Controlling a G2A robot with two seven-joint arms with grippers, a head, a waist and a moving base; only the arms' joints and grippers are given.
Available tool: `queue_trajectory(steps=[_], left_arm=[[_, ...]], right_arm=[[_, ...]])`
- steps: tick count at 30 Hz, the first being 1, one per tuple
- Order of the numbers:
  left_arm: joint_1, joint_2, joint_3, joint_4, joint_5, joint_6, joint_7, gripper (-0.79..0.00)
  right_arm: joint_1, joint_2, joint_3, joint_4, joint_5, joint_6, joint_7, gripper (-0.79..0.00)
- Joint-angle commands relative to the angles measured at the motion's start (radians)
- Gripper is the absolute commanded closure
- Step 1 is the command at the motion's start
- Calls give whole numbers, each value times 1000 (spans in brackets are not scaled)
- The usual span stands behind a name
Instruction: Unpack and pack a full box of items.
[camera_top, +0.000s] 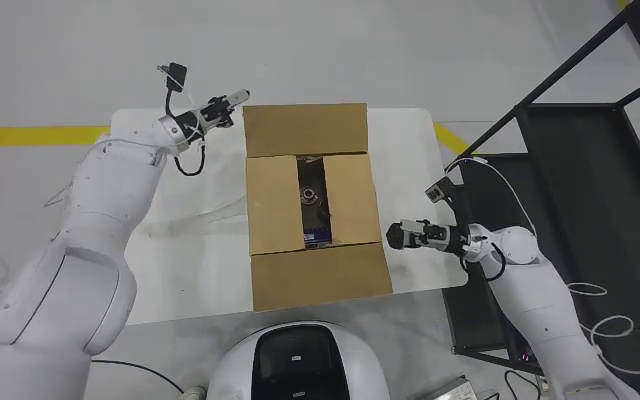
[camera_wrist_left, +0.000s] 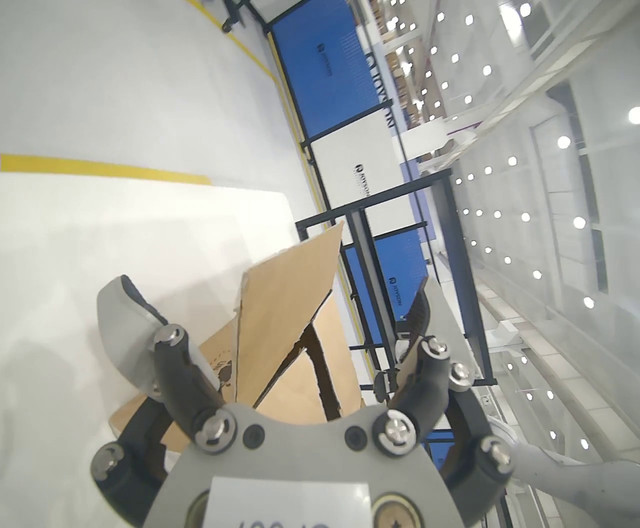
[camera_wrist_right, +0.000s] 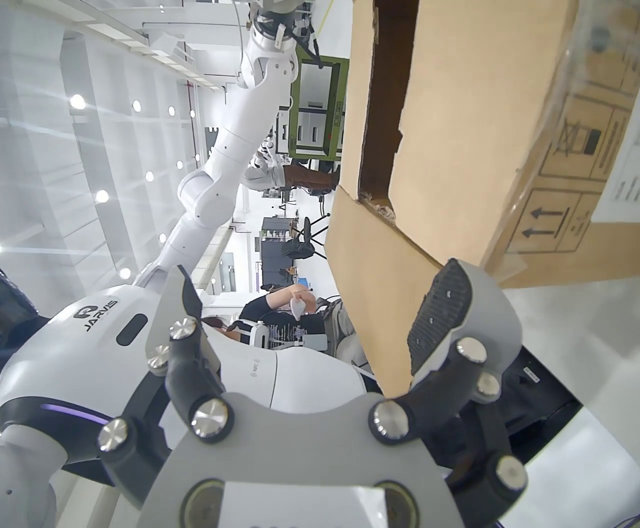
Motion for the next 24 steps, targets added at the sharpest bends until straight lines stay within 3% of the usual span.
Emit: queue_trajectory(steps=[1, 3, 5, 10, 15, 18, 21, 24], left_arm=[[3, 23, -39, 3, -69, -65, -58, -785], [11, 48, -77, -6, -134, -108, -129, -785], [29, 77, -97, -64, -156, -91, -146, -785], [136, 190, -154, -319, -175, 5, -242, -785], [325, 330, -298, -666, -241, 169, -406, -785], [462, 396, -392, -861, -261, 255, -492, -785], [575, 439, -451, -999, -261, 305, -542, -785], [646, 465, -469, -1073, -243, 319, -556, -785]], right_arm=[[17, -1, -9, -22, -31, 22, -30, -785], [34, -3, -24, -51, -80, 55, -74, -785], [56, -5, -43, -77, -140, 107, -143, -785], [117, -19, -131, -153, -316, 250, -298, -785], [178, -34, -226, -188, -393, 313, -301, -785], [211, -43, -278, -190, -420, 333, -286, -785], [244, -55, -324, -175, -420, 354, -281, -785], [281, -68, -367, -149, -404, 371, -273, -785]])
